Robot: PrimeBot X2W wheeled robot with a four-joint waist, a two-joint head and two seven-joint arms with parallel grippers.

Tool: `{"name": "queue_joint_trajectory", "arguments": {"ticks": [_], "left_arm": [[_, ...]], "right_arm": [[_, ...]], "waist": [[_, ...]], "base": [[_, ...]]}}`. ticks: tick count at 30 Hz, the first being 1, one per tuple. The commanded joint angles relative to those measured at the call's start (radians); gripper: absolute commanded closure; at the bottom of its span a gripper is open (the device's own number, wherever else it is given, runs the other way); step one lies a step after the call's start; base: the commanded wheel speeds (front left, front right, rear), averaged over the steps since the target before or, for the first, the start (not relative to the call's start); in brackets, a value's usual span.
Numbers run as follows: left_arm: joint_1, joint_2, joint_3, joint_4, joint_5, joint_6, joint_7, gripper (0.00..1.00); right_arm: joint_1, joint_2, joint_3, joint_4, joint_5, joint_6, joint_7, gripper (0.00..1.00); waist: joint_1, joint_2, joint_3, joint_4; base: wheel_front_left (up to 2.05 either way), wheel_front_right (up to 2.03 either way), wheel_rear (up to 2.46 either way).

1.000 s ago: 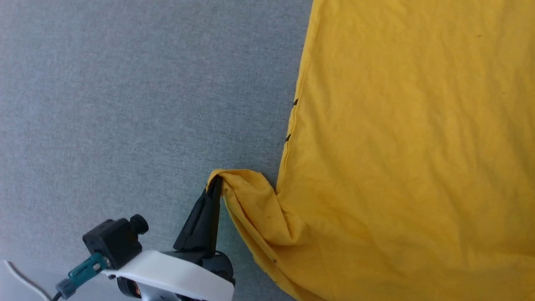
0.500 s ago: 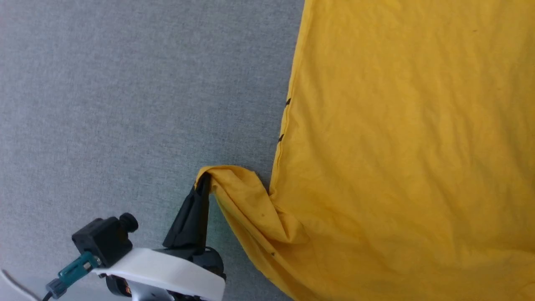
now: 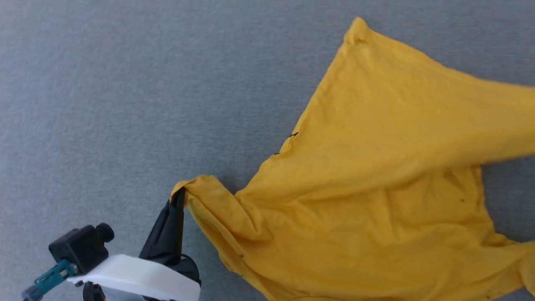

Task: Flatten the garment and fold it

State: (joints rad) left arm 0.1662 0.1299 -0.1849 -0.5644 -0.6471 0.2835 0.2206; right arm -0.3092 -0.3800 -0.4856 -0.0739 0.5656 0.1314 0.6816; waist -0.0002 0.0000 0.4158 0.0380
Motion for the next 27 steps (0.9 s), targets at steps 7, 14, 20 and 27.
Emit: {"name": "queue_joint_trajectory", "arguments": {"ticks": [7, 14, 20, 27], "left_arm": [[0.025, 0.017, 0.011, -0.025, -0.008, 0.013, 0.017, 1.00], [0.034, 0.030, 0.018, -0.046, -0.003, 0.027, 0.034, 1.00], [0.016, 0.039, 0.002, -0.039, 0.010, 0.036, 0.062, 1.00], [0.010, 0.035, -0.014, -0.039, 0.011, 0.041, 0.072, 1.00]], "right_arm": [[0.371, 0.138, -0.121, -0.182, 0.082, -0.001, 0.145, 1.00], [0.525, 0.213, -0.078, -0.196, -0.024, -0.001, 0.043, 1.00], [0.482, 0.251, 0.070, 0.002, -0.163, -0.001, -0.199, 1.00], [0.443, 0.217, 0.114, 0.221, -0.196, -0.001, -0.325, 0.00]], "waist": [[0.0002, 0.0000, -0.100, -0.135], [0.0002, 0.0000, -0.102, -0.143], [0.0002, 0.0000, -0.115, -0.124], [0.0002, 0.0000, -0.119, -0.111]], "base": [[0.00, 0.00, 0.00], [0.00, 0.00, 0.00], [0.00, 0.00, 0.00], [0.00, 0.00, 0.00]]}}
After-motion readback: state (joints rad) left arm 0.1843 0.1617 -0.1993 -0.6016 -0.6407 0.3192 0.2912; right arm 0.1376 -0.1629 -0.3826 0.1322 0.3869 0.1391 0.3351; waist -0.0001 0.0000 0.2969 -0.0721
